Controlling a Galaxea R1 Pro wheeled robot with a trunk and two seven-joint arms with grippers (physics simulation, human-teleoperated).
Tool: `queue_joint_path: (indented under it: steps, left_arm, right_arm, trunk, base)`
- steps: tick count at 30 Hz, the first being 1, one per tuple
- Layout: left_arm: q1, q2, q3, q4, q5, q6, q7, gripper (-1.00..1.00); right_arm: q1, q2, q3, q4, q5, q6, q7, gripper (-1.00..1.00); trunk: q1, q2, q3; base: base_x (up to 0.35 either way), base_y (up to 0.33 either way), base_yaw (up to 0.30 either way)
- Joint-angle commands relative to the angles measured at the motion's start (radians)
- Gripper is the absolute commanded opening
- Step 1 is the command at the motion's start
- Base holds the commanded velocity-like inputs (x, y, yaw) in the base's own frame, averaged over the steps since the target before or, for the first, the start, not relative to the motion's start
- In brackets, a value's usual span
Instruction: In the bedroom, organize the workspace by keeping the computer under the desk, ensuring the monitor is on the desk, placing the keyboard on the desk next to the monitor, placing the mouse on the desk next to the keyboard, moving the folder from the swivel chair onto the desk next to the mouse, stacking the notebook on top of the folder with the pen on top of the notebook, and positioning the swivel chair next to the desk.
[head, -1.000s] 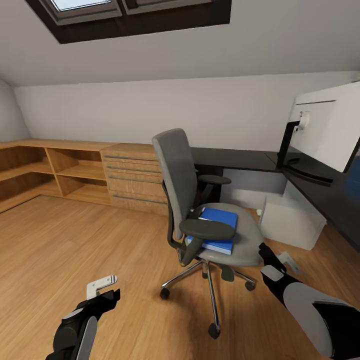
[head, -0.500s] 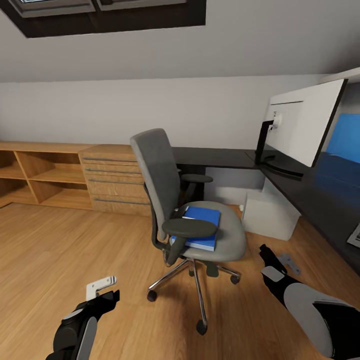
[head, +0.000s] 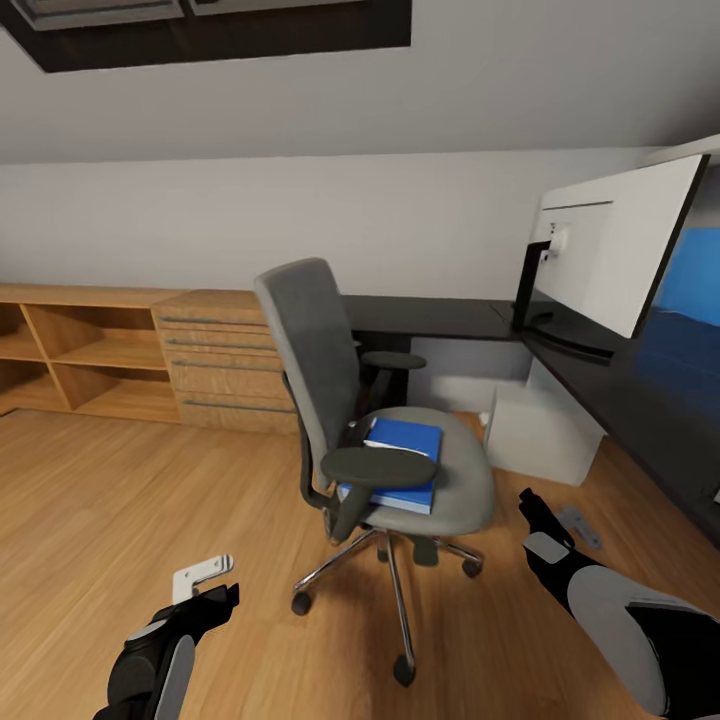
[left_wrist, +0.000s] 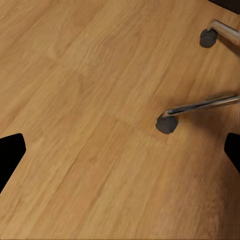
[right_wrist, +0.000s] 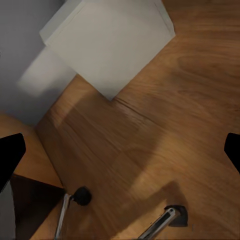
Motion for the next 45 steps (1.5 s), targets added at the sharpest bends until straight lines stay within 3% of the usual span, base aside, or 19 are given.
queue_joint_path:
  steps: [1,9,13,17,31,45]
  left_arm:
    - [-0.001,-0.001,0.001,-0.001,0.011,0.003,0.007,1.0]
    - [-0.001,-0.001,0.001,-0.001,0.01,0.003,0.007,1.0]
    - [-0.001,-0.001,0.001,-0.001,0.01,0.003,0.007,1.0]
    - [-0.001,-0.001,0.001,-0.001,0.01,0.003,0.007,1.0]
    - [-0.001,-0.001,0.001,-0.001,0.01,0.003,0.007,1.0]
    - [-0.001,-0.001,0.001,-0.001,0.011,0.003,0.007,1.0]
  right_arm:
    - [-0.001,0.0,-0.003,-0.001,0.005,-0.001,-0.004,1.0]
    - [-0.001,-0.018,-0.002,-0.001,0.005,0.004,-0.002,1.0]
    - [0.0,-0.042,-0.002,-0.001,0.004,0.057,0.008,1.0]
    - [0.0,-0.051,-0.002,-0.002,0.005,0.094,0.024,1.0]
    - [0.0,-0.059,-0.002,-0.001,0.003,0.121,0.083,1.0]
    - [0.0,-0.076,-0.003,-0.001,0.002,0.309,0.2,1.0]
  trunk:
    - [0.0,0.0,-0.001]
    - [0.0,0.0,-0.001]
    - [0.0,0.0,-0.001]
    - [0.0,0.0,-0.001]
    - [0.0,0.0,-0.001]
    - [0.0,0.0,-0.001]
  base:
    - [0.288,0.0,-0.001]
    - [0.284,0.0,0.0]
    - [0.236,0.0,0.0]
    - [0.137,0.0,0.0]
    - [0.019,0.0,0.0]
    - [0.0,0.0,0.0]
